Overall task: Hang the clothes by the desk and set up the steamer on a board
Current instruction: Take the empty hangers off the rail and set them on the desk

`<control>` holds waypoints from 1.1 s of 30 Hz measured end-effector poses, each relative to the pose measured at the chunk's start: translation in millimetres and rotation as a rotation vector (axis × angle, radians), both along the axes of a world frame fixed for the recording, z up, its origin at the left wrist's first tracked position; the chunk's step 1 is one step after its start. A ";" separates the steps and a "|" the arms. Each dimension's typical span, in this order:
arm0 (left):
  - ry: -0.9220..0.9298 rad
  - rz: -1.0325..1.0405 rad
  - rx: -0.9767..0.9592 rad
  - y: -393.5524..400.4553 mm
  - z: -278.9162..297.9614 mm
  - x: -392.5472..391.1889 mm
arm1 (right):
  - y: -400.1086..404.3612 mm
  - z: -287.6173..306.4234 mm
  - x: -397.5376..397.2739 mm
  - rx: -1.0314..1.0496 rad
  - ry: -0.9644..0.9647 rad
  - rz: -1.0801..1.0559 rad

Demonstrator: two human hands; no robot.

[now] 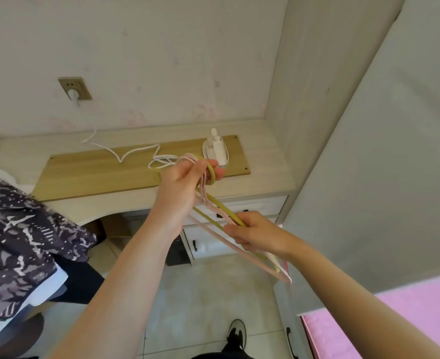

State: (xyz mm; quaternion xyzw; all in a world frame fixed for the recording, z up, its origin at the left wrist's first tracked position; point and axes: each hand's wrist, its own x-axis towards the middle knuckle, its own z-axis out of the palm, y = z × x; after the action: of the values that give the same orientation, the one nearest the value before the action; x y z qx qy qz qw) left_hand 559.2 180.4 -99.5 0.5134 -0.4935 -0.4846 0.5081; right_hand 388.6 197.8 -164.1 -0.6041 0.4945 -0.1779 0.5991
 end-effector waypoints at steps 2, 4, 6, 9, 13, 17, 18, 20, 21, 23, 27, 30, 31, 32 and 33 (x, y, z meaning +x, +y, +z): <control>-0.041 -0.014 -0.034 -17.5 6.6 -12.8 | -15.3 3.4 -7.4 0.054 -0.058 -0.008; -0.070 -0.029 -0.050 -32.8 12.7 -25.7 | -28.5 4.8 -15.2 0.071 -0.127 -0.021; -0.083 -0.058 -0.070 -46.6 17.3 -37.3 | -39.4 4.9 -23.0 0.080 -0.193 -0.056; -0.080 -0.135 -0.096 -65.5 22.1 -53.1 | -52.5 4.7 -34.3 0.050 -0.237 -0.115; -0.072 -0.198 -0.055 -94.7 24.3 -74.0 | -71.9 0.0 -46.3 -0.034 -0.180 -0.248; -0.037 -0.251 -0.006 -128.2 20.4 -88.7 | -97.3 -6.0 -52.5 -0.044 -0.149 -0.339; -0.042 -0.265 -0.003 -137.6 18.5 -90.8 | -105.0 -8.5 -53.4 -0.031 -0.165 -0.353; -0.061 -0.296 0.011 -158.7 14.3 -92.5 | -122.6 -15.8 -54.6 -0.018 -0.184 -0.396; -0.064 -0.316 0.023 -170.7 11.6 -91.8 | -132.3 -20.0 -55.1 -0.030 -0.177 -0.420; -0.041 -0.361 0.051 -195.9 5.9 -88.5 | -152.7 -29.4 -55.6 -0.074 -0.127 -0.471; 0.096 -0.388 0.175 -248.8 -9.5 -73.8 | -197.1 -46.8 -52.6 -0.185 0.101 -0.533; 0.242 -0.341 0.353 -285.7 -27.2 -59.1 | -228.7 -62.6 -48.4 -0.225 0.305 -0.565; 0.284 -0.317 0.421 -296.0 -35.3 -53.9 | -235.9 -68.4 -47.8 -0.232 0.361 -0.571; 0.313 -0.302 0.480 -307.7 -44.2 -49.2 | -244.2 -75.2 -47.2 -0.241 0.420 -0.574; 0.323 -0.291 0.522 -318.0 -53.6 -45.2 | -250.5 -81.8 -46.8 -0.253 0.486 -0.570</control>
State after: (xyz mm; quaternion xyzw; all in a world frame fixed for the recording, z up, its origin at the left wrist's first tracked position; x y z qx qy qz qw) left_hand 514.0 -137.5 -153.0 0.4670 -0.3339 -0.7371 0.3566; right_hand 341.8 -52.7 -245.9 -0.5362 0.7439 -0.2484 0.3122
